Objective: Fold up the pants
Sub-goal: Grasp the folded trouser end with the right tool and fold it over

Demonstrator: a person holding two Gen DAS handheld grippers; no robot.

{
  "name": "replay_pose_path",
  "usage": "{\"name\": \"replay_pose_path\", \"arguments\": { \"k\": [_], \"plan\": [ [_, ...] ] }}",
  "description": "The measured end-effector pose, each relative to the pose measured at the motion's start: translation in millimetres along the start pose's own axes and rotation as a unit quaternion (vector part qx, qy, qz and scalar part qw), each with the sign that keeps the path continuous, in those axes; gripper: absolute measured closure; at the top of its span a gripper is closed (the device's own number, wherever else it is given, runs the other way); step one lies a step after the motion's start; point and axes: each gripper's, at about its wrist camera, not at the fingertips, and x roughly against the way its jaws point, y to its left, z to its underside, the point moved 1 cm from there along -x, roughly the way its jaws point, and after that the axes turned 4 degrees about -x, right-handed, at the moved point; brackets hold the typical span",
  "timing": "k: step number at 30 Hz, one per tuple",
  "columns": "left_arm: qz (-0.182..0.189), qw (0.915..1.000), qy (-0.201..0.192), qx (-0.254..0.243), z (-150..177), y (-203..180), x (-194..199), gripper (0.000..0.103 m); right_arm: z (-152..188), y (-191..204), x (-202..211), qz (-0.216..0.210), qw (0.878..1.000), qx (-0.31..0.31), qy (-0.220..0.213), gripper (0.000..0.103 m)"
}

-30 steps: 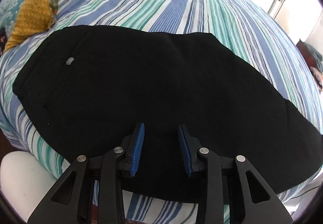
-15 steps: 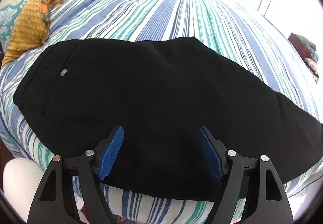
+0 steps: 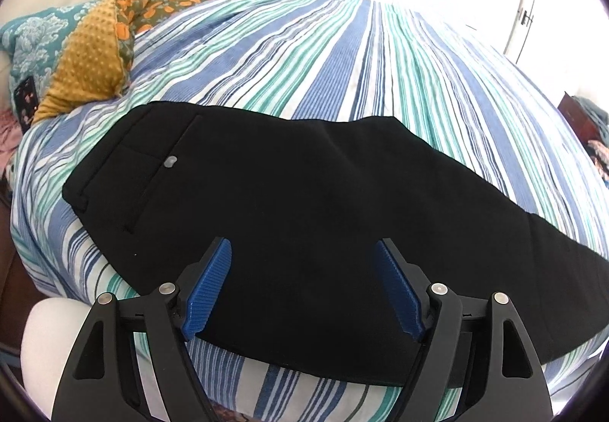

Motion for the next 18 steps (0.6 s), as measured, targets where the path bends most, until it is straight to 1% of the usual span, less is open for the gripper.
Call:
{"name": "replay_pose_path", "arguments": {
  "k": [3, 6, 10, 12, 14, 16, 18],
  "plan": [
    [-0.004, 1.0, 0.0, -0.007, 1, -3, 1, 0.023, -19, -18, 21, -0.005, 1.0, -0.023, -0.017, 0.01],
    [-0.008, 0.9999, -0.003, -0.014, 0, -4, 1, 0.023, -40, -37, 41, 0.007, 0.999, -0.029, -0.036, 0.01],
    [-0.013, 0.9998, -0.007, -0.011, -1, -3, 3, 0.023, -68, -66, 67, 0.016, 0.997, -0.045, -0.057, 0.01],
    [-0.014, 0.9998, -0.008, -0.007, -1, -1, 4, 0.023, -81, -78, 76, 0.011, 0.997, -0.054, -0.062, 0.01],
    [-0.016, 0.9998, -0.009, -0.002, -1, 2, 4, 0.023, -91, -90, 78, -0.011, 0.996, -0.067, -0.056, 0.01],
    [-0.02, 0.9998, -0.007, 0.003, -1, 5, 3, 0.023, -99, -103, 73, -0.048, 0.995, -0.085, -0.033, 0.01],
    [-0.024, 0.9997, -0.004, 0.008, -1, 7, 1, 0.023, -102, -116, 65, -0.088, 0.99, -0.109, -0.011, 0.01]
  ]
}}
